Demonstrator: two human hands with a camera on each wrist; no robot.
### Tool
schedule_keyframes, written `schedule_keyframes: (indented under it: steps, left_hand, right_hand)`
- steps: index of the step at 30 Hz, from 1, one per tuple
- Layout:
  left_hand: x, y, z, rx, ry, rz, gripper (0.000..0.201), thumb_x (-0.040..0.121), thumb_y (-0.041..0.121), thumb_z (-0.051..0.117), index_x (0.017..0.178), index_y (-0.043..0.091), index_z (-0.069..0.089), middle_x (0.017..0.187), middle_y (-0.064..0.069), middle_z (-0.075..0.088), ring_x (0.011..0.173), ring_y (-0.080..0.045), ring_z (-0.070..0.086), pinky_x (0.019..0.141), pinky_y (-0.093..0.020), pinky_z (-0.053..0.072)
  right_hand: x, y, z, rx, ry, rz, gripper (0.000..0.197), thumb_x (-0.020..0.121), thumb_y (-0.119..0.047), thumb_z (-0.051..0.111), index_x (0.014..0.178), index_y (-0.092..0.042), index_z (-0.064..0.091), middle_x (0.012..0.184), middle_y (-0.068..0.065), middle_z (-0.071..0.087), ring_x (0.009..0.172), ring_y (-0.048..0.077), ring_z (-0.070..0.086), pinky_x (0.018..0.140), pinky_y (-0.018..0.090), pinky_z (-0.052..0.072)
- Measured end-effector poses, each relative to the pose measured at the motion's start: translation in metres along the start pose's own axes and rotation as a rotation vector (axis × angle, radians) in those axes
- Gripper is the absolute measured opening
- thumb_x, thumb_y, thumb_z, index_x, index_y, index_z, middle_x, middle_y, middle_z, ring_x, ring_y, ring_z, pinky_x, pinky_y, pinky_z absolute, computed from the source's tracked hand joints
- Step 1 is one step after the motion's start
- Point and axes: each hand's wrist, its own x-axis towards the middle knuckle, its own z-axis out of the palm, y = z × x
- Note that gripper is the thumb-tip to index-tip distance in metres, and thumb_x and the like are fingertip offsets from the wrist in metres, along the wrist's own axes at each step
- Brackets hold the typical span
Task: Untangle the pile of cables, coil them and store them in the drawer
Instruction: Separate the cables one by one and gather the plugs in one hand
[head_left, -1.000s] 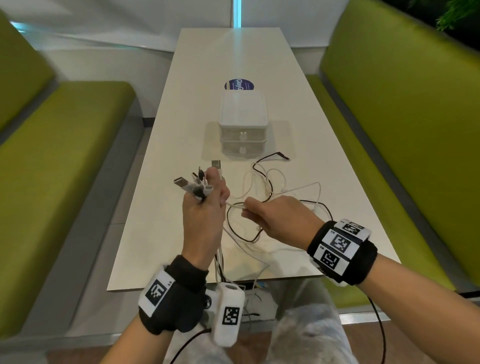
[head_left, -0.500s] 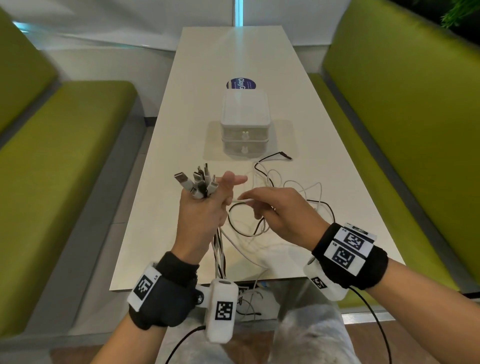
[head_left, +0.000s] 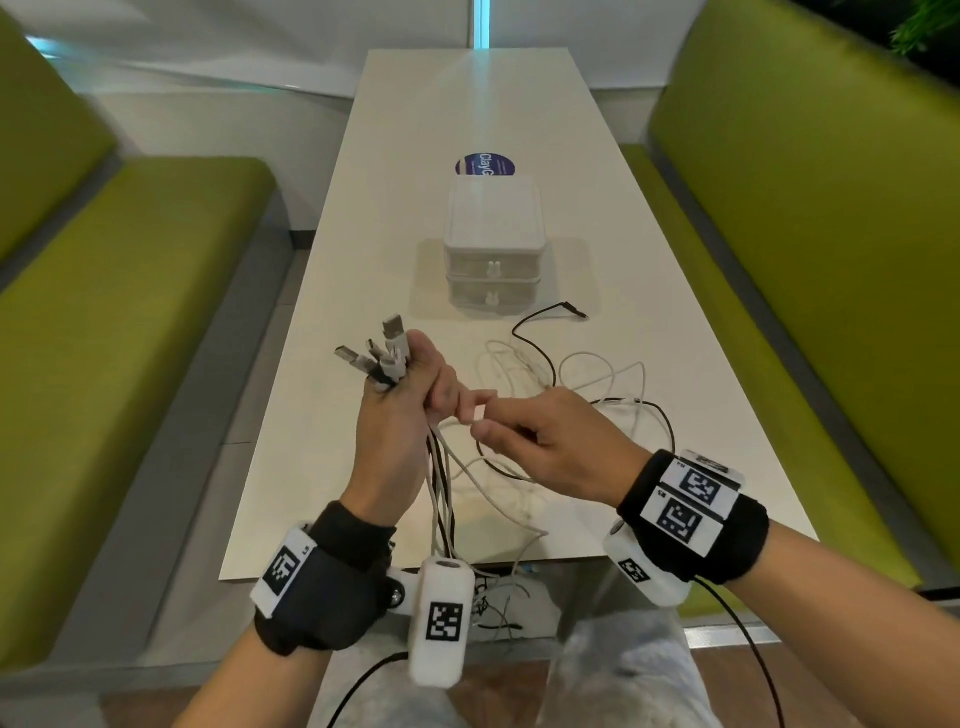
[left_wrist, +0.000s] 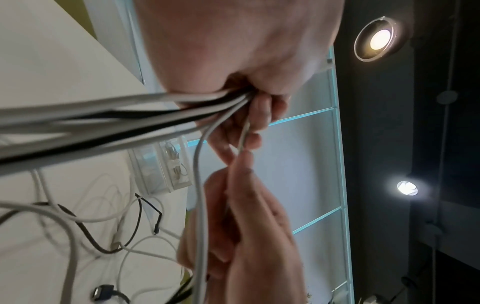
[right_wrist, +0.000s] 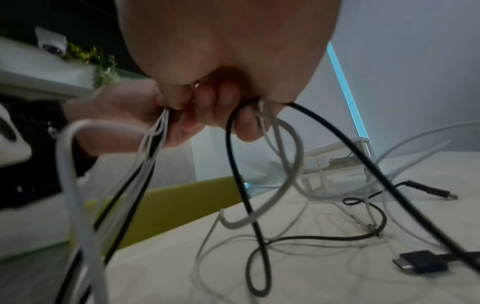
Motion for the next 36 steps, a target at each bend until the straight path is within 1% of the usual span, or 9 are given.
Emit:
schedule_keyframes:
  steps: [4, 7, 12, 14, 18, 24, 29, 33, 36]
  left_hand:
    - [0.003, 0.008, -0.002, -0.042, -0.021, -0.036, 0.049, 0.091, 0.043, 0.051, 0.055, 0.014, 0.033, 0.047, 0.003, 0.026, 0.042, -0.012, 0.021, 0.044, -0.024, 0.031]
    - [0.005, 0.017, -0.006, 0.107, -0.008, -0.002, 0.051, 0.103, 0.028, 0.043, 0.052, 0.021, 0.038, 0.047, 0.005, 0.028, 0.04, -0.009, 0.018, 0.041, -0.019, 0.016]
    - [0.007, 0.018, -0.02, 0.629, -0.082, 0.094, 0.046, 0.102, 0.021, 0.049, 0.057, 0.024, 0.057, 0.051, 0.013, 0.05, 0.044, 0.0, 0.04, 0.046, -0.014, 0.029]
    - [0.009, 0.008, -0.022, 0.902, -0.135, 0.107, 0.035, 0.099, 0.014, 0.053, 0.071, 0.027, 0.07, 0.078, 0.014, 0.07, 0.072, 0.004, 0.06, 0.064, -0.016, 0.045]
    - [0.003, -0.02, -0.012, 1.247, -0.263, 0.147, 0.021, 0.093, 0.011, 0.052, 0.102, 0.018, 0.069, 0.101, 0.002, 0.07, 0.089, -0.02, 0.063, 0.076, -0.037, 0.049]
    - [0.0, -0.032, -0.02, 1.125, -0.25, -0.022, 0.035, 0.089, 0.013, 0.052, 0.057, 0.024, 0.057, 0.067, 0.001, 0.064, 0.062, -0.021, 0.057, 0.06, -0.038, 0.043]
    - [0.004, -0.015, -0.039, 0.89, -0.047, -0.073, 0.041, 0.086, -0.004, 0.053, 0.059, 0.027, 0.056, 0.074, -0.007, 0.065, 0.072, -0.028, 0.058, 0.066, -0.036, 0.039]
    - [0.015, -0.009, -0.067, 0.827, 0.137, -0.087, 0.032, 0.095, 0.003, 0.048, 0.071, 0.017, 0.065, 0.082, -0.014, 0.067, 0.074, -0.024, 0.059, 0.06, -0.029, 0.042]
    - [0.014, -0.003, -0.07, 0.703, 0.238, -0.05, 0.036, 0.099, 0.003, 0.045, 0.072, 0.02, 0.062, 0.078, 0.004, 0.063, 0.067, -0.005, 0.054, 0.059, -0.017, 0.041]
  right_hand:
    - [-0.005, 0.015, 0.004, -0.185, -0.121, 0.039, 0.05, 0.094, -0.062, 0.022, 0.071, -0.022, 0.042, 0.05, -0.006, 0.037, 0.045, 0.009, 0.038, 0.05, 0.035, 0.035]
    - [-0.007, 0.024, 0.002, -0.247, -0.186, 0.073, 0.05, 0.092, -0.065, 0.017, 0.068, -0.025, 0.036, 0.054, -0.004, 0.044, 0.051, 0.014, 0.043, 0.052, 0.035, 0.036]
    - [-0.005, 0.038, -0.014, -0.189, -0.096, 0.191, 0.046, 0.094, -0.053, 0.047, 0.065, -0.019, 0.039, 0.05, -0.004, 0.042, 0.048, 0.009, 0.042, 0.048, 0.021, 0.029]
    - [-0.006, 0.039, -0.016, -0.111, -0.034, 0.223, 0.044, 0.094, -0.047, 0.053, 0.065, -0.018, 0.04, 0.05, -0.005, 0.041, 0.051, 0.01, 0.043, 0.049, 0.02, 0.028]
    - [0.002, 0.019, -0.011, -0.06, 0.037, 0.133, 0.031, 0.09, -0.046, 0.046, 0.069, -0.024, 0.044, 0.051, -0.012, 0.04, 0.049, 0.007, 0.039, 0.051, 0.023, 0.031]
    - [0.002, 0.016, -0.01, 0.134, -0.027, 0.203, 0.035, 0.094, -0.026, 0.056, 0.062, -0.027, 0.043, 0.053, -0.009, 0.04, 0.053, 0.007, 0.039, 0.053, 0.022, 0.03]
    - [-0.007, 0.024, -0.019, 0.221, -0.078, 0.268, 0.033, 0.099, -0.027, 0.052, 0.074, -0.009, 0.061, 0.055, -0.018, 0.05, 0.055, 0.002, 0.045, 0.057, 0.014, 0.033]
    - [-0.014, 0.043, -0.021, 0.0, -0.149, 0.255, 0.037, 0.1, -0.04, 0.046, 0.071, -0.019, 0.052, 0.06, -0.002, 0.055, 0.056, 0.012, 0.05, 0.059, 0.033, 0.043]
    - [-0.012, 0.045, -0.019, -0.084, -0.179, 0.221, 0.037, 0.101, -0.04, 0.043, 0.066, -0.028, 0.04, 0.056, -0.003, 0.049, 0.054, 0.011, 0.047, 0.055, 0.024, 0.036]
